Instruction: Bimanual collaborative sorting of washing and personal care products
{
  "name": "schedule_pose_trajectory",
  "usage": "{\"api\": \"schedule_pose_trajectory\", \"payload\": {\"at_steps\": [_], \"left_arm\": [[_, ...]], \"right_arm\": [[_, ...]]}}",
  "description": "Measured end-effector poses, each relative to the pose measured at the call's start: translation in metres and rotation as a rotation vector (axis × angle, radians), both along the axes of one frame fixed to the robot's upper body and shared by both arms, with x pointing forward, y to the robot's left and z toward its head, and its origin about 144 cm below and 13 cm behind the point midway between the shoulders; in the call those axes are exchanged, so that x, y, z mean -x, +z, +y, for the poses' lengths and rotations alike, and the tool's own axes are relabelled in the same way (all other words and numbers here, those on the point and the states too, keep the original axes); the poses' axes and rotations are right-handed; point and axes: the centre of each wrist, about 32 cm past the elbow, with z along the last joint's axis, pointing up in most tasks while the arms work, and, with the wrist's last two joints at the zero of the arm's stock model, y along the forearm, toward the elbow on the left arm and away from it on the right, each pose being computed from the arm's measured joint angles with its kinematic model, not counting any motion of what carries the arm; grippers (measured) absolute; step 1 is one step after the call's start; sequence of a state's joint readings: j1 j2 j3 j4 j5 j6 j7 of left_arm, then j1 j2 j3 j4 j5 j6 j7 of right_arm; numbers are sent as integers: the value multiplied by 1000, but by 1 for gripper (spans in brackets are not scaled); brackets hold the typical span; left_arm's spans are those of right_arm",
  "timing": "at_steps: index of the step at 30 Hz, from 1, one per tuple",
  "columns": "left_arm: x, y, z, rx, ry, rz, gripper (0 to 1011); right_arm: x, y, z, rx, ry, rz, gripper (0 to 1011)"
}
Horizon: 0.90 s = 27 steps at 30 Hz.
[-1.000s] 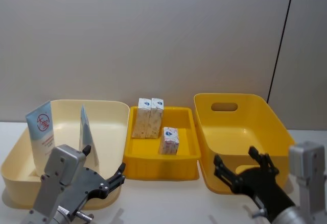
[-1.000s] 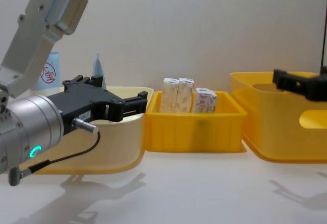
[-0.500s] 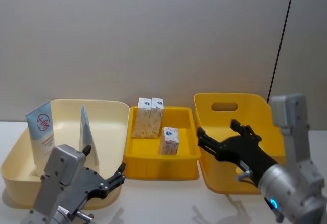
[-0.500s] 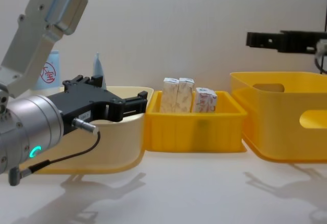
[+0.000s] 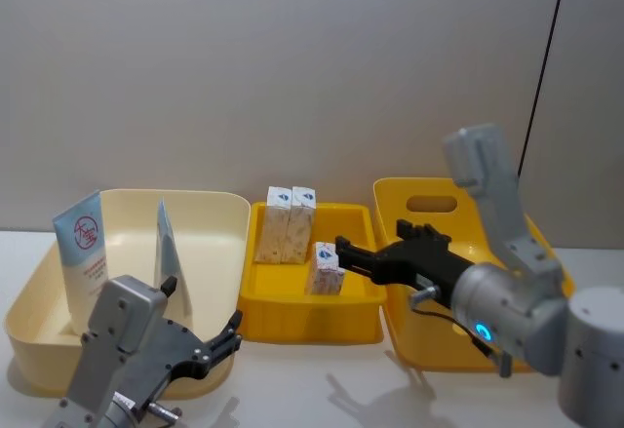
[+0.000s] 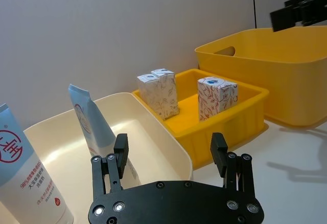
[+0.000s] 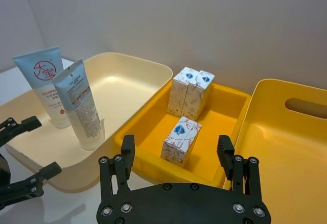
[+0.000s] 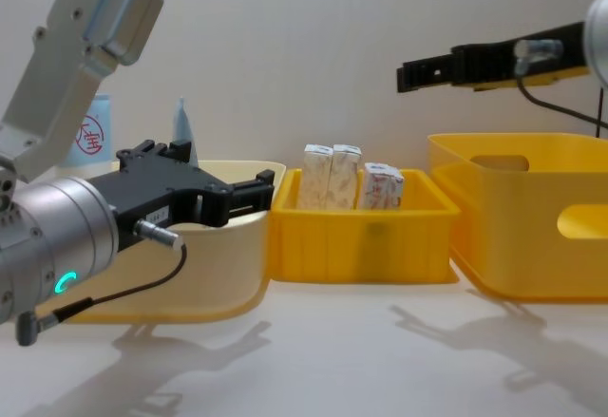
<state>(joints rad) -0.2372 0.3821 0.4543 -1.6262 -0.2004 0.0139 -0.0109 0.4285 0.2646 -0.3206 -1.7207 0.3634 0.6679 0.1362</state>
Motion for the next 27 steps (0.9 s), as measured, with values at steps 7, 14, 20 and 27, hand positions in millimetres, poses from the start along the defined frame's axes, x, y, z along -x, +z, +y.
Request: {"api": "schedule_pose_trajectory", "payload": {"at_steps": [7, 14, 20, 27], "left_arm": [[0, 0, 0, 0, 0, 0, 1003], [0, 0, 0, 0, 0, 0, 1003], [0, 0, 0, 0, 0, 0, 1003], [0, 0, 0, 0, 0, 0, 1003]], "right_arm": [[-19, 9, 14, 59, -9, 59, 1001], [-35, 12, 27, 98, -36, 103, 1001], [-44, 10, 35, 114, -59, 138, 1001], [-52, 5, 43, 123, -77, 177, 1001]]}}
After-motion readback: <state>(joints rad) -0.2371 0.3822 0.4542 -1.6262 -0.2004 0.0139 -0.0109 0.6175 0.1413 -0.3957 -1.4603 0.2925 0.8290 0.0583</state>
